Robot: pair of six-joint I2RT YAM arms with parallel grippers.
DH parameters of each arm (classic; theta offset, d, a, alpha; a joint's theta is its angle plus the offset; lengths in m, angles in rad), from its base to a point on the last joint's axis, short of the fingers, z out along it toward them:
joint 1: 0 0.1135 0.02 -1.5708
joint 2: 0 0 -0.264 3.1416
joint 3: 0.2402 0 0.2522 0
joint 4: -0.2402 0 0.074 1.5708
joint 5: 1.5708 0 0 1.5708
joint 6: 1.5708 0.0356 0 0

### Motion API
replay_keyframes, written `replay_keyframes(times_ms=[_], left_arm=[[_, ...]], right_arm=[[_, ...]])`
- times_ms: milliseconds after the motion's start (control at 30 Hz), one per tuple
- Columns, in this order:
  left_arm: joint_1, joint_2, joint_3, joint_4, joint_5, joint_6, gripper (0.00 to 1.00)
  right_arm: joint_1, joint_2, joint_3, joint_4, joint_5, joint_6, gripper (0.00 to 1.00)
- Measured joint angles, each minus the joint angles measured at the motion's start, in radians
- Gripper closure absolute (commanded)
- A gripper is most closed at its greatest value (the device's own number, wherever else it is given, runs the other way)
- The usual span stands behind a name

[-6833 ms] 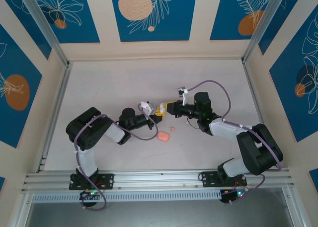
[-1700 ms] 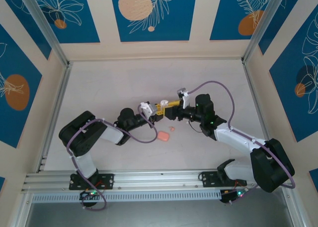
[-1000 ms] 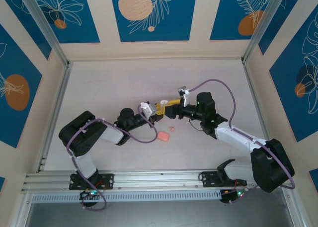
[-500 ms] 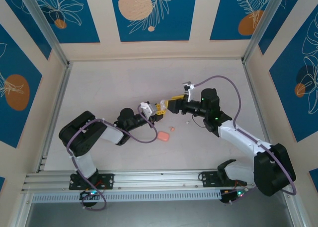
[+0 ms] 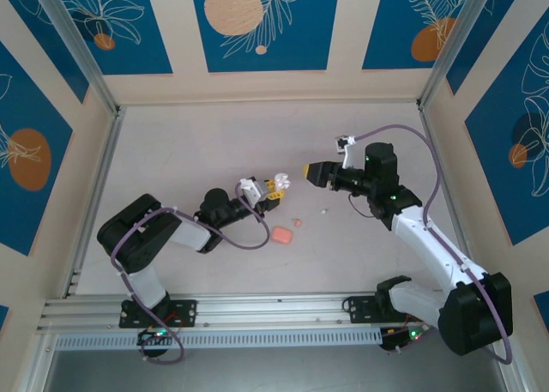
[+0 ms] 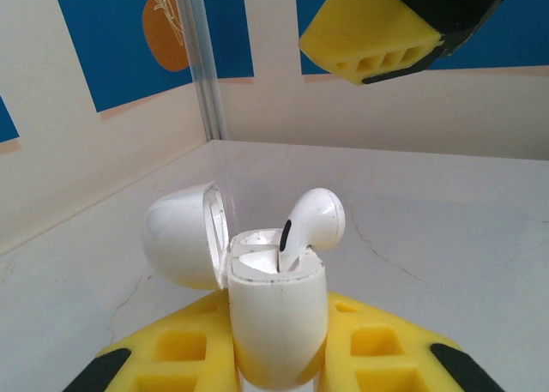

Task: Insert wireless bluetooth earbuds into charging case

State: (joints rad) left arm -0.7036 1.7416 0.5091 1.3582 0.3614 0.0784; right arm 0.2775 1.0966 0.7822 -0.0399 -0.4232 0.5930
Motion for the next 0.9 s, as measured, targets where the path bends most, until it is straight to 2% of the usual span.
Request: replay_keyframes(times_ms=[333, 900], left_arm=[[0.000, 0.000, 0.000, 0.003, 0.000, 0.000, 0.80], [0.000, 0.000, 0.000, 0.003, 0.000, 0.000, 0.80]], right_arm=[[-0.021, 0.061, 0.019, -0.087, -0.129, 0.062, 0.50], [0.012, 0.208, 0.048, -0.018, -0.245, 0.126, 0.65]])
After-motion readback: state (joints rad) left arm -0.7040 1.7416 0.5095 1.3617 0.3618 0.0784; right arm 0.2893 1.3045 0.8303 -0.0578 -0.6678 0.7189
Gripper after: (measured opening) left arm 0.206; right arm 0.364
